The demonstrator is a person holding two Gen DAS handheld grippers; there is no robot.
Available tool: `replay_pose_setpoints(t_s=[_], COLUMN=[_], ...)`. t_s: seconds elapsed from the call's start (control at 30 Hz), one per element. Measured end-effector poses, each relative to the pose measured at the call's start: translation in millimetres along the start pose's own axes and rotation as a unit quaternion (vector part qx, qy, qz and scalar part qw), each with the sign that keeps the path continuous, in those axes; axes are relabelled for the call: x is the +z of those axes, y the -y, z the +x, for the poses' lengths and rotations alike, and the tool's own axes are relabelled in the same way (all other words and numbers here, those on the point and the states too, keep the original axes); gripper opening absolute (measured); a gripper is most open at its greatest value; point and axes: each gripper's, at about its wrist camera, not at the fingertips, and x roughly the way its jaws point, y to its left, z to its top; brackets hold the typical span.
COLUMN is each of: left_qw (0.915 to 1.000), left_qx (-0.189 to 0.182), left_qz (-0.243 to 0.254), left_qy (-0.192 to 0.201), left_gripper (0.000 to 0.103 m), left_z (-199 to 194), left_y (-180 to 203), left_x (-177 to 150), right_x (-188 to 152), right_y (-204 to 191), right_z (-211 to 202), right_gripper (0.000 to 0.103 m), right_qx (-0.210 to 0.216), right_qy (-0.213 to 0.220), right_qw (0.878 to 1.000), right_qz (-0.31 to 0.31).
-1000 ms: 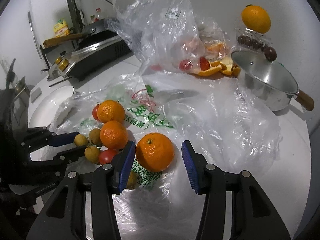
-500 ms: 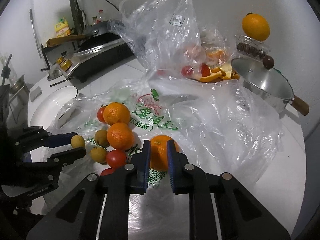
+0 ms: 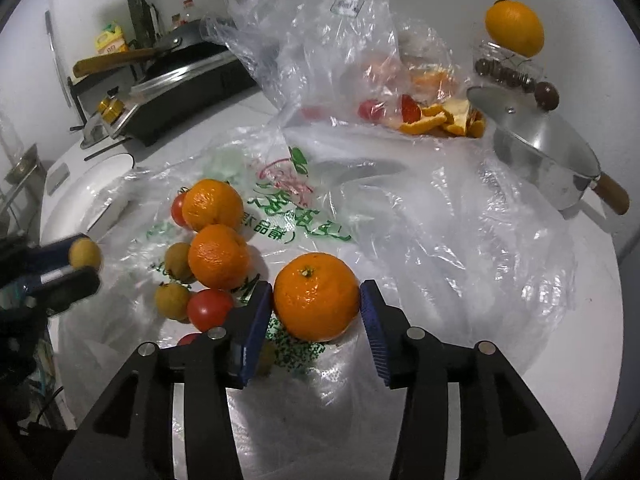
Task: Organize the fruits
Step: 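Grasp a yellow lemon with the left gripper while the right gripper grasps a mandarin orange, then lift both held fruits and carry them over the white plate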
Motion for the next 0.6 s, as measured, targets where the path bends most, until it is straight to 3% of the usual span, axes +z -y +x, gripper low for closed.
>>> replay_pose_setpoints(t_s=[0.23, 0.6], left_qw=[0.9999, 0.9992], left_qx=[0.002, 0.004], left_qz=[-0.004, -0.011], left_qy=[0.016, 0.038], left_gripper=[0.028, 0.028], left_z=[-12, -34], left_y=[-5, -18], left_x=[3, -3], right_x=[-2, 7], right_y=[-4, -26], right_z=[-2, -38], right_gripper=[0.046, 0.046], right_qx=[-0.003, 0.006], right_qy=[0.008, 0.046], right_qw=[1.0, 0.999], right_qz=[-0.008, -0.013])
